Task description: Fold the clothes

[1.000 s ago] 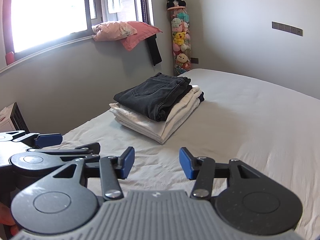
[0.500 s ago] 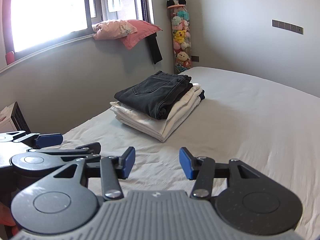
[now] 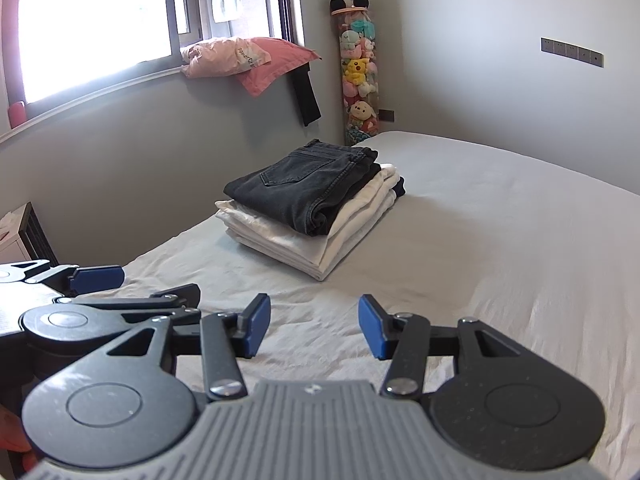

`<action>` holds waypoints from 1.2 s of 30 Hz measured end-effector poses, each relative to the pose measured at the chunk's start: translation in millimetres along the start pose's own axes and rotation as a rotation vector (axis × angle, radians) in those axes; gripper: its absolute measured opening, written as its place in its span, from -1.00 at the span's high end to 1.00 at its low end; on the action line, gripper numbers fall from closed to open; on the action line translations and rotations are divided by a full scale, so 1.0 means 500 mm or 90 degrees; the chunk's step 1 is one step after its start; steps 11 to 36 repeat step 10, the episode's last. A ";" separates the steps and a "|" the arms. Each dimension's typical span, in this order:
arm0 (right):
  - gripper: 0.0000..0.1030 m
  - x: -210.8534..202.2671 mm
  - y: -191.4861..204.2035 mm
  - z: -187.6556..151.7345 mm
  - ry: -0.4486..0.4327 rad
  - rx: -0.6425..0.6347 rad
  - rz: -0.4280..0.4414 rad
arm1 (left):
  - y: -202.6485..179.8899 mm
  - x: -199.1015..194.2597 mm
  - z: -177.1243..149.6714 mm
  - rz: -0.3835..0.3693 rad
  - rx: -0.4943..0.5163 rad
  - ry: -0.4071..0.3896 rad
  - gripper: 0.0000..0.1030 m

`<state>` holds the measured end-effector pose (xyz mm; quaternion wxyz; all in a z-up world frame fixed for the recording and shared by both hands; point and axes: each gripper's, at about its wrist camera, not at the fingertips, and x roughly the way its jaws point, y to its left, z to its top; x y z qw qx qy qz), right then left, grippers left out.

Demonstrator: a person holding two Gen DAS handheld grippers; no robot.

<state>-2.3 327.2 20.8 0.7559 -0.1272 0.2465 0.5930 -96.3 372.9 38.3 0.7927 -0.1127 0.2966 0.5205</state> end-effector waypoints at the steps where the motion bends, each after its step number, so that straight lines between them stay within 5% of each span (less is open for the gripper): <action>1: -0.03 -0.001 -0.001 0.000 0.000 0.000 -0.001 | -0.001 0.000 0.000 -0.001 0.001 0.000 -0.58; 36: -0.03 -0.003 -0.008 -0.001 0.002 0.001 -0.002 | -0.009 0.001 0.000 -0.005 0.004 0.004 -0.58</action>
